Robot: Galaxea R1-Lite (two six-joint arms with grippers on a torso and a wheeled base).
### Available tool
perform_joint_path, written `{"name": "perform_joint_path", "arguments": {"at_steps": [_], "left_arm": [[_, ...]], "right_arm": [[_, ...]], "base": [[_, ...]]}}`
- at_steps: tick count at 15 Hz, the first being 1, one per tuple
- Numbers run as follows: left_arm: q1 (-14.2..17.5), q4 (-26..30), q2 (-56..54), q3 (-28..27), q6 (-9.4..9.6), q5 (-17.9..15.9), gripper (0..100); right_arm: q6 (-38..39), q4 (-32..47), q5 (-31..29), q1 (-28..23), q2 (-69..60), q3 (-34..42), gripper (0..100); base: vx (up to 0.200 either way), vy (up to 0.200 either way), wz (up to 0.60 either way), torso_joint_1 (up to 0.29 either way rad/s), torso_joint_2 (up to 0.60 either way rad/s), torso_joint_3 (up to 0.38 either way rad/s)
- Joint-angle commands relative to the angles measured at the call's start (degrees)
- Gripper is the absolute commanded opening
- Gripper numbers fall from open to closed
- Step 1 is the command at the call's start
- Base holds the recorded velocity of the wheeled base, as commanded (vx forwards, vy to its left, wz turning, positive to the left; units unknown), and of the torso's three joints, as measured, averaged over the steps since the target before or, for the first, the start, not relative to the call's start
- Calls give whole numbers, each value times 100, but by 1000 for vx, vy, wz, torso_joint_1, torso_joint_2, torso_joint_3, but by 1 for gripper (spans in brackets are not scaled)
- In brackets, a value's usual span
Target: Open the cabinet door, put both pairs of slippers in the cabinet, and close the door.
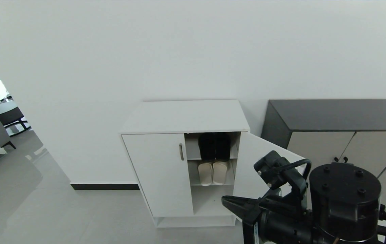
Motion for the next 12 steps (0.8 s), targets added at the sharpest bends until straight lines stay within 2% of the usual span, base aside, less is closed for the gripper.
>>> {"name": "perform_joint_path", "arguments": {"at_steps": [1,2,4,6,8,9,10,12], "left_arm": [[-5,-1,7,0,-4,-8,0],[-5,-1,7,0,-4,1,0],[4,-1,7,0,5,1,0],[4,-1,7,0,5,1,0],[4,-1,7,0,-4,1,0],[4,-1,7,0,-4,1,0],[4,-1,7,0,-4,1,0],[4,-1,7,0,-4,1,0]], "right_arm": [[1,-5,-18,1,41,-6,0],[-8,-5,-26,-7,67,-6,0],[-26,-5,-35,-7,93,2,0],[-140,13,-123,-236,260,-42,0],[-553,4,-167,-1326,709,-235,0],[-562,4,-167,-1546,796,-323,0],[-658,-49,-167,-2170,858,-507,0],[-922,-57,-97,-2978,849,-718,0]], "base": [[-200,0,0,-7,-7,7],[-200,0,0,-2,2,7],[0,0,0,0,0,0],[0,0,0,0,0,0],[0,0,0,0,0,0],[0,0,0,0,0,0],[0,0,0,0,0,0],[0,0,0,0,0,0]]}}
